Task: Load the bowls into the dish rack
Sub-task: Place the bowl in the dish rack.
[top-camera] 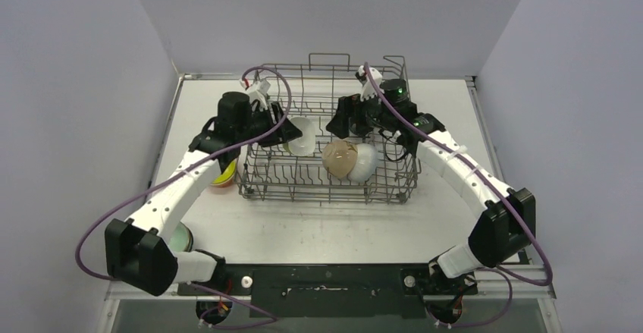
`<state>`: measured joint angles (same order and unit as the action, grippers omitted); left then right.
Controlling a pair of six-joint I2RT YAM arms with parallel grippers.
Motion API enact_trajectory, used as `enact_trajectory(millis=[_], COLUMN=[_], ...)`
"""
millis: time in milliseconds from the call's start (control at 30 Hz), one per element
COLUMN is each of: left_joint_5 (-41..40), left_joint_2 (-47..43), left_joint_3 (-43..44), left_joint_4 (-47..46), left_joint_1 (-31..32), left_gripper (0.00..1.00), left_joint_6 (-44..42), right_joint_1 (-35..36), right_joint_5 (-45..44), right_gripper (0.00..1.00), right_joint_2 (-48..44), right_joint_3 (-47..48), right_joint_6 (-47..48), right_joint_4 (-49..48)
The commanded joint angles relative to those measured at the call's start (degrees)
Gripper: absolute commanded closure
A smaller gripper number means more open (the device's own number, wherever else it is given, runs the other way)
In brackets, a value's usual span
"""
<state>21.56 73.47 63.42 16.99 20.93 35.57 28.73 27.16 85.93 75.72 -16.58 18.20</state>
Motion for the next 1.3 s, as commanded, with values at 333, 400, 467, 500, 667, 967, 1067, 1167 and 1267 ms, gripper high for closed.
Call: enact_trajectory(millis=[333, 400, 467, 500, 667, 967, 1067, 1167, 1267], left_joint_5=[-15.79, -18.05, -20.9, -23.22, -27.7, -34.37, -37.19, -39.27, -38.82], left_joint_2=[15.84, 17.51, 18.59, 19.1, 21.23, 25.48, 26.1, 26.23, 27.09], left_joint_3=[19.38, 21.3, 23.08, 23.9, 27.11, 32.56, 34.05, 34.75, 35.38], left_joint_4=[22.57, 24.48, 26.22, 27.07, 30.37, 36.52, 38.35, 39.15, 39.27], left_joint_1=[10.33, 11.23, 12.47, 12.95, 14.93, 17.13, 17.71, 18.17, 18.63], left_gripper=[1.0, 1.0, 1.0, 1.0, 1.0, 1.0, 1.0, 1.0, 1.0], left_joint_6=[-7.51, -7.49, -7.31, -7.18, -7.02, -6.28, -6.08, -5.95, -6.03], right_joint_1=[-1.9, -1.99, -2.08, -2.1, -2.19, -2.31, -2.31, -2.32, -2.31], right_joint_5=[-14.01, -14.52, -14.67, -14.75, -14.9, -14.77, -14.76, -14.76, -14.76], right_gripper=[0.1, 0.1, 0.1, 0.1, 0.1, 0.1, 0.1, 0.1, 0.1], right_joint_2=[-10.16, -10.49, -10.52, -10.56, -10.61, -10.34, -10.34, -10.34, -10.34], right_joint_3=[-2.98, -3.11, -3.16, -3.21, -3.62, -3.78, -3.81, -3.82, -3.79], right_joint_6=[3.41, 3.8, 4.13, 4.18, 4.49, 4.79, 4.97, 5.02, 5.06], right_joint_4=[1.5, 1.85, 2.31, 2.36, 2.46, 2.49, 2.64, 2.63, 2.63])
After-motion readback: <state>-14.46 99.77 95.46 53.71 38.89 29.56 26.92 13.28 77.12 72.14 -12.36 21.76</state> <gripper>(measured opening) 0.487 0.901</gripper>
